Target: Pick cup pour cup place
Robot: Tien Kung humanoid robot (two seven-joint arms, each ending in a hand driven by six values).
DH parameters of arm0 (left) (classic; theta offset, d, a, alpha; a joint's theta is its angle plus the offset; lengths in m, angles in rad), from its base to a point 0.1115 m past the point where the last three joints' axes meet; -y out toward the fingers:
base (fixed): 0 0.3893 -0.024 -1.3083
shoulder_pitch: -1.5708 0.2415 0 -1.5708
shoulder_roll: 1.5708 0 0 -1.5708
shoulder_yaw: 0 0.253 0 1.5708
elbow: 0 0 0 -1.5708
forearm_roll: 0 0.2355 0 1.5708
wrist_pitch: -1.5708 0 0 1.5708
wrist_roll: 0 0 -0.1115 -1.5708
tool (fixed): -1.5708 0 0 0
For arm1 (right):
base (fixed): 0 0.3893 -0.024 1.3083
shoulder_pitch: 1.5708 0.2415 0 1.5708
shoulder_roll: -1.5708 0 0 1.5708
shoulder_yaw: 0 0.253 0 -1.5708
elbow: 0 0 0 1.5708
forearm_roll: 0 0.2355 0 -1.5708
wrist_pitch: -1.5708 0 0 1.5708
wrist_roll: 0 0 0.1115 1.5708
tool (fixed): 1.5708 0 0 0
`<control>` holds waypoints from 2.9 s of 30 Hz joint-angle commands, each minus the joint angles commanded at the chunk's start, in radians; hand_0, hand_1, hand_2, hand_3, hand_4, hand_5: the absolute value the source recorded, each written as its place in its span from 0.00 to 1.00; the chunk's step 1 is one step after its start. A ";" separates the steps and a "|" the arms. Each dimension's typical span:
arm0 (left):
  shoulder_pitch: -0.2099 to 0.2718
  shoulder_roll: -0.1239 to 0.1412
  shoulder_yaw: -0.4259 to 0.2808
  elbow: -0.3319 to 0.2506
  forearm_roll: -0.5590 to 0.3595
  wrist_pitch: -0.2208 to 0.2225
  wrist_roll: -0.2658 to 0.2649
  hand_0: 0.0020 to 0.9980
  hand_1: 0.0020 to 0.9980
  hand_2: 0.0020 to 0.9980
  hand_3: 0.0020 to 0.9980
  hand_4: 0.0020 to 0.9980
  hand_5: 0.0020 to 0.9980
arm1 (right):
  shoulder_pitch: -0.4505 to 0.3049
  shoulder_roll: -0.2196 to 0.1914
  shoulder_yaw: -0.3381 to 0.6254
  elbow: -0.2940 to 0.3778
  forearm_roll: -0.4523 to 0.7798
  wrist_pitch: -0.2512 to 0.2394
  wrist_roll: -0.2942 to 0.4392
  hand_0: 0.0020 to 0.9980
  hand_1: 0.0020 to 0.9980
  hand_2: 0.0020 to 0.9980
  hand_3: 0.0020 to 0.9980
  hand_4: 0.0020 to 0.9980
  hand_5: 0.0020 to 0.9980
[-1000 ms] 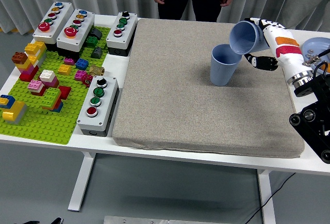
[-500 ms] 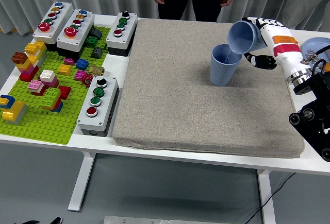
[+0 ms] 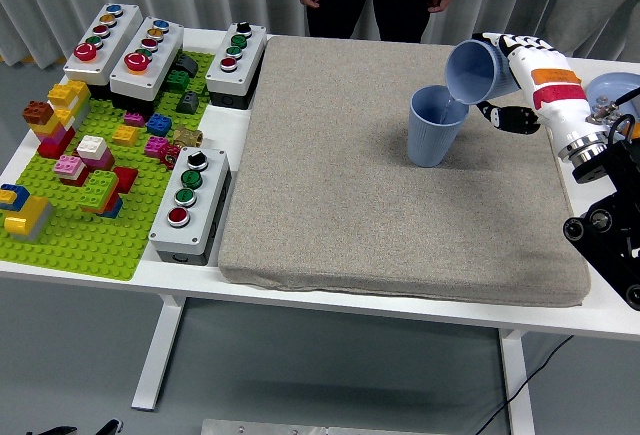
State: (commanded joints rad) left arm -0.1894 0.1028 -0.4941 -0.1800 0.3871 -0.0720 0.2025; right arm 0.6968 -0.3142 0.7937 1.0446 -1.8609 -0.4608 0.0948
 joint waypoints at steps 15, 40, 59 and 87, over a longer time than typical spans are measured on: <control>-0.002 0.000 0.011 0.000 -0.009 0.000 -0.002 0.78 0.79 0.86 0.73 0.52 0.97 | 0.023 0.029 -0.002 -0.053 0.009 -0.005 0.006 0.88 0.74 0.61 0.67 0.70 0.03; 0.004 0.002 0.009 0.000 -0.002 0.000 -0.001 0.78 0.79 0.86 0.73 0.52 0.97 | 0.033 0.029 -0.039 -0.056 -0.023 -0.055 -0.008 0.89 0.74 0.61 0.66 0.70 0.03; 0.001 0.002 0.020 0.000 -0.016 0.000 -0.004 0.78 0.79 0.86 0.73 0.52 0.97 | 0.064 0.005 -0.093 -0.054 -0.091 -0.075 -0.039 0.90 0.75 0.61 0.66 0.70 0.02; -0.002 0.004 0.027 0.000 -0.025 0.000 -0.006 0.78 0.79 0.86 0.73 0.52 0.97 | 0.109 -0.027 -0.186 -0.042 -0.214 -0.093 -0.139 0.92 0.76 0.63 0.66 0.69 0.00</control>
State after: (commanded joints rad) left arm -0.1919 0.1064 -0.4673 -0.1800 0.3622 -0.0718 0.1969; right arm 0.8063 -0.3408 0.6073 1.0021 -2.0747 -0.5534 -0.0445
